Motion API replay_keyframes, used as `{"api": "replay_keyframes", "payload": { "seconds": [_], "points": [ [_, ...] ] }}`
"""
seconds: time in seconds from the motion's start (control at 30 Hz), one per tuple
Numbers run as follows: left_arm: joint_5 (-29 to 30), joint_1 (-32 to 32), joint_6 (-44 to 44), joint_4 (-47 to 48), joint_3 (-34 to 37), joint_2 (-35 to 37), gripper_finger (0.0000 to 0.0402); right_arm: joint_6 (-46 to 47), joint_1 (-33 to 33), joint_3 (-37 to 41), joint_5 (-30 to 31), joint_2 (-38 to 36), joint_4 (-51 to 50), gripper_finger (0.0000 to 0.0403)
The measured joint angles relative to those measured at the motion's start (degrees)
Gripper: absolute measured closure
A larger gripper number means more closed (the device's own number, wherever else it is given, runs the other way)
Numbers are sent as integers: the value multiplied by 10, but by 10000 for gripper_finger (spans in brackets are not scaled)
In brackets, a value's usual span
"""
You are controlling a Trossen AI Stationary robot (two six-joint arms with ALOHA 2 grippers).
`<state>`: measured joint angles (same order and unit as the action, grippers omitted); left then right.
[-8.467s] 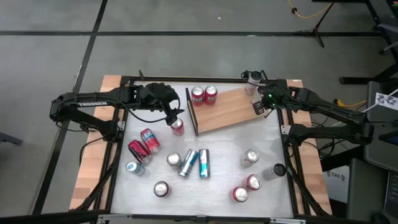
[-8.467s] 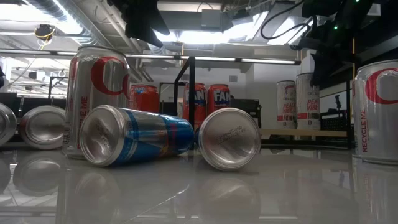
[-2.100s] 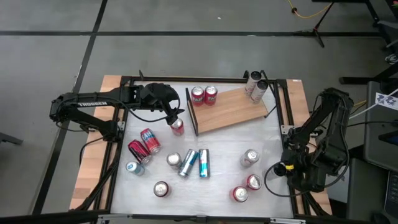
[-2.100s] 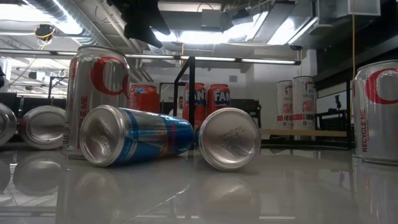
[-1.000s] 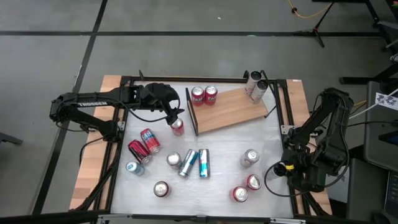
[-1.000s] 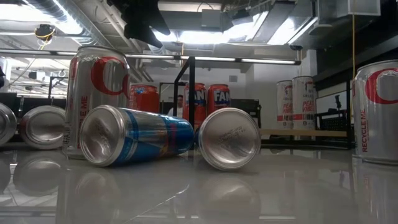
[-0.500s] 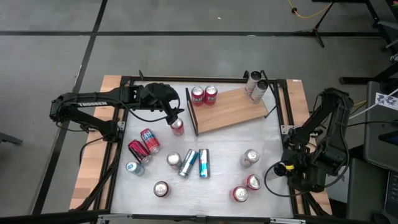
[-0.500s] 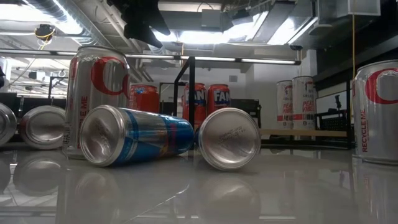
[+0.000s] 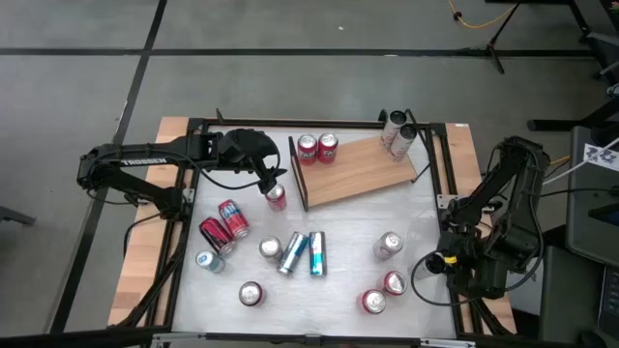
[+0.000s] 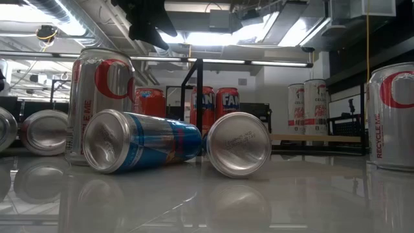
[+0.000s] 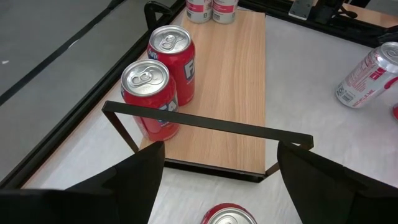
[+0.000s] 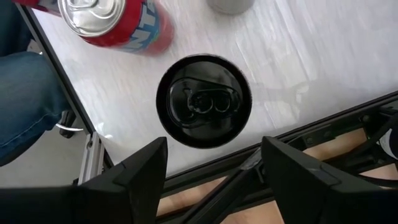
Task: Place canned beverage on shelf
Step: Put the black soda can on the shelf
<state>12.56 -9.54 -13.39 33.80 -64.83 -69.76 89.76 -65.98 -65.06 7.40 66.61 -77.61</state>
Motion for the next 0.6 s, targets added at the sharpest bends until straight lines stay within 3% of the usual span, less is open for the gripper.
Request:
{"api": "replay_keyframes", "payload": {
  "seconds": [0.6],
  "points": [
    [0, 0, 0, 0, 0, 0, 99, 17, 0, 0, 10, 0, -1, 152]
  ]
}}
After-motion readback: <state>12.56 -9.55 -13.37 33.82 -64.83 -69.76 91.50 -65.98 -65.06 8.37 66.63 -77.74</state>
